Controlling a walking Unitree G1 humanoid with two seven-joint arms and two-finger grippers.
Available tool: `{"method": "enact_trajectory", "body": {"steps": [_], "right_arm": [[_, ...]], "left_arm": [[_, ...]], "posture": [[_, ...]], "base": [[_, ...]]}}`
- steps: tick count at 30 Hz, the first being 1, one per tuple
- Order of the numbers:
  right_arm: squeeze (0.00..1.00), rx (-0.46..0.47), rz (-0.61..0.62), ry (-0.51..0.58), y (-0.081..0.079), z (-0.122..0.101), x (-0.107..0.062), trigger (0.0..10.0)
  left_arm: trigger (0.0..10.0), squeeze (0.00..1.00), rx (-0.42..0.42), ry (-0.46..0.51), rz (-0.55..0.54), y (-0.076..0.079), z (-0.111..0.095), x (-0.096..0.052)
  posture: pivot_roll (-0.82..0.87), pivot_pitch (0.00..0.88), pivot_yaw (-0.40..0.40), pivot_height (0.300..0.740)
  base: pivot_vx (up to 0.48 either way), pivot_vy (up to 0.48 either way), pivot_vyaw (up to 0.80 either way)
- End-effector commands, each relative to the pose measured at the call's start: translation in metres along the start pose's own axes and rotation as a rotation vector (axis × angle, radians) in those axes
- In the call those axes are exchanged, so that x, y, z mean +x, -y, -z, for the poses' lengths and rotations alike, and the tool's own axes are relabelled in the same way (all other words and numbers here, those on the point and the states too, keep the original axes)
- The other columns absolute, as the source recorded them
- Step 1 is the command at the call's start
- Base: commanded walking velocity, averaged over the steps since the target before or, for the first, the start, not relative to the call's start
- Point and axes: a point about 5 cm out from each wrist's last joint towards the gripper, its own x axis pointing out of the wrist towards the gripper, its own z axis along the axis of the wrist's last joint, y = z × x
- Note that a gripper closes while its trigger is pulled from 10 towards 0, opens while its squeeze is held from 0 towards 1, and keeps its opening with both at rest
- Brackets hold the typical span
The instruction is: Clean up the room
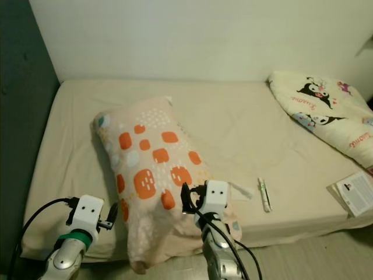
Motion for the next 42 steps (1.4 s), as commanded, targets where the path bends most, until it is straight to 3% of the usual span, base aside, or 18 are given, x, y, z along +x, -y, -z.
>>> {"method": "enact_trajectory", "body": {"steps": [1, 24, 34, 40, 42], "right_arm": [[0.0, 0.005, 0.008, -0.005, 0.003, 0.003, -0.003, 10.0], [0.0, 0.003, 0.011, -0.001, 0.002, 0.003, -0.004, 10.0], [0.0, 0.006, 0.056, 0.07, 0.009, -0.006, -0.005, 10.0], [0.0, -0.101, 0.109, 0.21, 0.025, -0.04, 0.003, 10.0], [0.0, -0.131, 0.175, 0.249, 0.039, -0.058, 0.013, 10.0]], "left_arm": [[10.0, 0.0, -0.01, -0.003, 0.003, 0.002, 0.003, -0.004], [10.0, 0.0, -0.002, -0.004, 0.0, 0.0, 0.004, -0.004], [10.0, 0.0, 0.018, 0.021, 0.003, -0.001, 0.0, -0.003], [10.0, 0.0, 0.091, 0.088, 0.031, -0.016, -0.016, 0.01], [10.0, 0.0, 0.017, 0.049, 0.112, -0.018, -0.022, 0.022]], "posture": [[0.12, 0.027, -0.037, 0.705], [0.12, 0.034, -0.033, 0.62], [0.12, 0.052, -0.025, 0.615], [0.12, 0.1, -0.02, 0.615], [0.11, 0.127, -0.017, 0.615]], "base": [[0.0, 0.0, 0.0], [0.0, 0.0, 0.0], [0.0, 0.0, 0.0], [0.0, 0.0, 0.0], [0.0, 0.0, 0.0]]}}
